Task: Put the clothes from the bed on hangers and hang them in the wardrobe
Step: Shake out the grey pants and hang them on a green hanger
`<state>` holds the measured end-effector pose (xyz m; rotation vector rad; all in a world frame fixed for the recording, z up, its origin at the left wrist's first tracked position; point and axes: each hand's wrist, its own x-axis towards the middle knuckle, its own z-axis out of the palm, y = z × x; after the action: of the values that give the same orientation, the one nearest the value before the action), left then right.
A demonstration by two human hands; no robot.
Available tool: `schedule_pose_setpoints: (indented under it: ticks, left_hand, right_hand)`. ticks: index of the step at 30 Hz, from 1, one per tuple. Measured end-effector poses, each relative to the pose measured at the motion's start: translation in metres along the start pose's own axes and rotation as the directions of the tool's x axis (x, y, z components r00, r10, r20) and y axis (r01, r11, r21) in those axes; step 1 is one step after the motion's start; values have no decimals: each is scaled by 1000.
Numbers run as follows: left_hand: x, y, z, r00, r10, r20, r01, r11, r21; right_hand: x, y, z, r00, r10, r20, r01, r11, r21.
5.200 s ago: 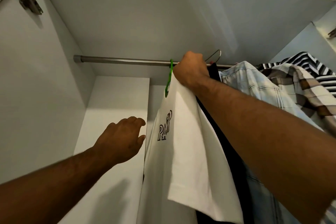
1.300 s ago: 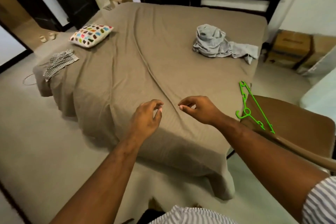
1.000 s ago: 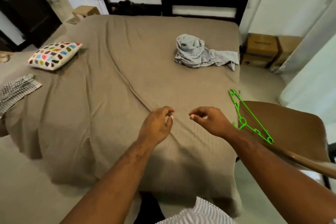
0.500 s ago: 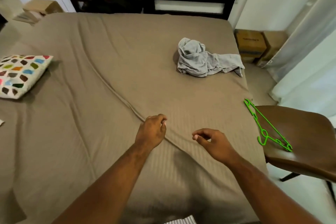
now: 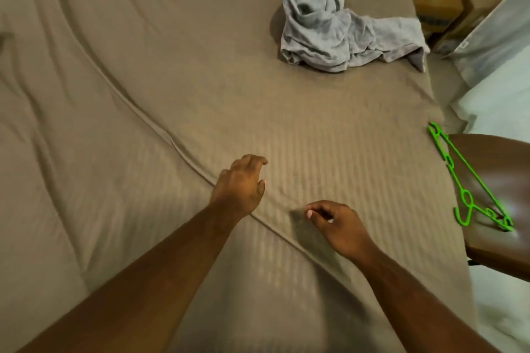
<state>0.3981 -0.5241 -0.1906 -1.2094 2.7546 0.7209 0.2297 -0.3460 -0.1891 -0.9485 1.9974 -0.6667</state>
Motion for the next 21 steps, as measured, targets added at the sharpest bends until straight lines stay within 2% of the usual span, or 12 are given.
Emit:
schedule_pose_setpoints:
  ticks: [4,7,10,14,16,21]
  left_hand:
    - [63,-19,17,999,34,34,-36,997,64]
    - [107,-29,26,997,-43,71,31,987,160]
    - [134,-38,35,985,-131,112,114,982,149]
    - [145,-40,53,977,-204,54,194,968,162]
    - [147,-37,63,974,-227,27,218,957,191]
    - [157,-32,71,970,-244,-12,238,936,261]
  right_hand:
    - [72,11,-10,998,-63,-28,61,994,-86]
    - [130,11,-21,986,-145,-80,124,966,-227]
    - [187,-2,-39,961,-240,-138,187,930,-316]
    - [263,-14,-64,901,-404,-157,284,824,-491]
    - [295,-22,-78,899,-404,-172,244,786,-568]
    - [363,-37,-107,936,-276,-217,21,662,-749]
